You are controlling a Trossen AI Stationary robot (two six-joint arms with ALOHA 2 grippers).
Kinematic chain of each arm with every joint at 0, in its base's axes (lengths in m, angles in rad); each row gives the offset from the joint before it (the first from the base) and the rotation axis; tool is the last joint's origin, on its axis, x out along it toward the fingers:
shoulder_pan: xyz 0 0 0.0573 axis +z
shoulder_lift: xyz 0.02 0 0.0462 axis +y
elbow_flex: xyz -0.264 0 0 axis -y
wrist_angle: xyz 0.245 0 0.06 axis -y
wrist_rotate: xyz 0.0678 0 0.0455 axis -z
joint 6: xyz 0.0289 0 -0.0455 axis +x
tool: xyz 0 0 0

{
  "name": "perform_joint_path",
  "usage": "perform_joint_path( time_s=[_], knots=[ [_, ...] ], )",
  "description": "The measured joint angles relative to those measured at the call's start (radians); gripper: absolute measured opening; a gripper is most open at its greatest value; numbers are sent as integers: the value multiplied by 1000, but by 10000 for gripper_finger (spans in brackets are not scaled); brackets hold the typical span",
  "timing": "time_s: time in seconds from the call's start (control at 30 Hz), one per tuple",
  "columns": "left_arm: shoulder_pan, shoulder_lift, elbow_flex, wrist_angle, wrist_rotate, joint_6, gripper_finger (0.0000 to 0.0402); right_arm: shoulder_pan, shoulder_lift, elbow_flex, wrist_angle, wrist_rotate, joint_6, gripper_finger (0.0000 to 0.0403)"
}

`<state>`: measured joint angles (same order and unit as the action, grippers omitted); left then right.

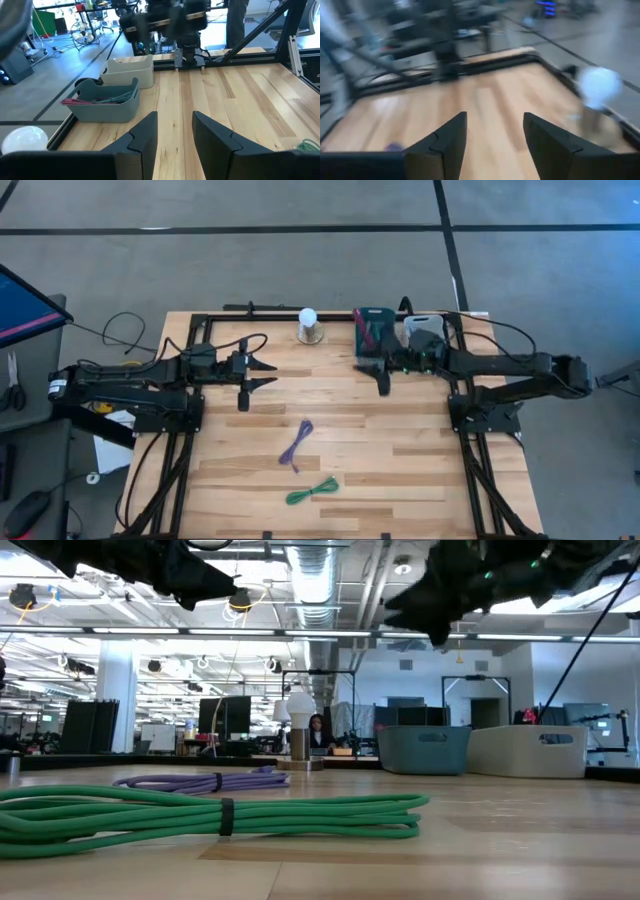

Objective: Pick & Place USB Port
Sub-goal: Put the purple charger cable into the gray bin

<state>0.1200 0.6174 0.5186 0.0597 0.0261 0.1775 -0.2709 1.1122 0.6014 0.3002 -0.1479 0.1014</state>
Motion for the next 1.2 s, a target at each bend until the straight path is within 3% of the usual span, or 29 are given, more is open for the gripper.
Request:
perform_joint_path(
  time_s=[0.17, 0.4, 0.63, 0.87, 1.2],
  knots=[
    [0, 0, 0, 0, 0, 1, 121, 78, -8, 0, 53, -8, -23, 165],
    [0, 0, 0, 0, 0, 1, 121, 96, 45, 21, 190, -35, -34, 137],
    [0, 0, 0, 0, -23, 2, 121, 171, 207, 149, -1, -34, -245, 123],
    [1, -20, 0, -15, -88, 105, 121, 181, 380, 325, -212, -27, -269, 123],
    [0, -280, -2, -322, -127, 73, 52, 192, 498, 411, -294, -27, -295, 123]
  ],
)
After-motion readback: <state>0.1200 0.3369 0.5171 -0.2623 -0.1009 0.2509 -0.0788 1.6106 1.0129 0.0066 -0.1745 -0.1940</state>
